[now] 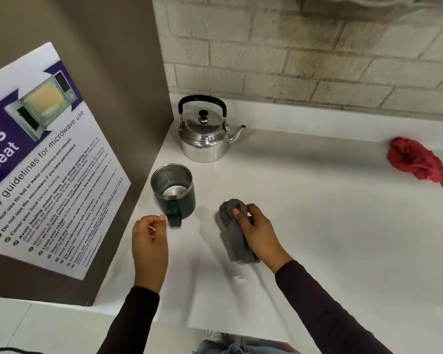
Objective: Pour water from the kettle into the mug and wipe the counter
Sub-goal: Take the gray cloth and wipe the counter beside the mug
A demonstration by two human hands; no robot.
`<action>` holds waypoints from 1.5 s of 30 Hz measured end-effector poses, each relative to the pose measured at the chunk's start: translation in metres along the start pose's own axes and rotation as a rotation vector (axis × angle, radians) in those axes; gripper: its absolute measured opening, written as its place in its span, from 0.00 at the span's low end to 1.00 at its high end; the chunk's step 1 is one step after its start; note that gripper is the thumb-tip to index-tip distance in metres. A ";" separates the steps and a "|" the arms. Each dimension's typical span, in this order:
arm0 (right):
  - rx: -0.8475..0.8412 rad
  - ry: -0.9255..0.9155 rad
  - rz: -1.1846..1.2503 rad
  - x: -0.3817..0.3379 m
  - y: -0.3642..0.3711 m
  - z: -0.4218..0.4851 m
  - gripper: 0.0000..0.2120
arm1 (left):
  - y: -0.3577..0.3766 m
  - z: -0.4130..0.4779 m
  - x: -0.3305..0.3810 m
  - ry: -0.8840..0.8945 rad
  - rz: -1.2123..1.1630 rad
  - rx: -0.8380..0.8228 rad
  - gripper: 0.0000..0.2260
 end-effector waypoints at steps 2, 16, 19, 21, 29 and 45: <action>0.026 0.011 0.048 -0.002 -0.011 -0.003 0.13 | 0.010 -0.015 0.005 0.031 -0.015 -0.093 0.11; 0.292 0.067 0.105 0.020 -0.221 -0.010 0.16 | 0.202 -0.100 0.111 0.145 -0.086 -0.562 0.14; 0.363 0.062 0.061 0.024 -0.284 -0.005 0.15 | 0.238 -0.122 0.130 0.170 -0.072 -0.601 0.14; 0.410 0.055 0.064 0.029 -0.328 0.001 0.15 | 0.265 -0.138 0.142 0.194 -0.059 -0.617 0.15; 0.530 -0.028 -0.151 0.013 -0.473 0.047 0.16 | 0.347 -0.184 0.185 0.208 -0.027 -0.653 0.16; 0.326 0.083 -1.015 0.036 -0.506 0.168 0.21 | 0.343 -0.185 0.171 0.151 0.076 -0.595 0.17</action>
Point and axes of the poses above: each hand's wrist, its own z-axis towards the middle knuckle, its own y-axis out of the palm, x = y × z, the point moved 10 cm from there along z, towards the middle knuckle, and after that the axes turned 11 degrees about z, right-handed, at the moved point
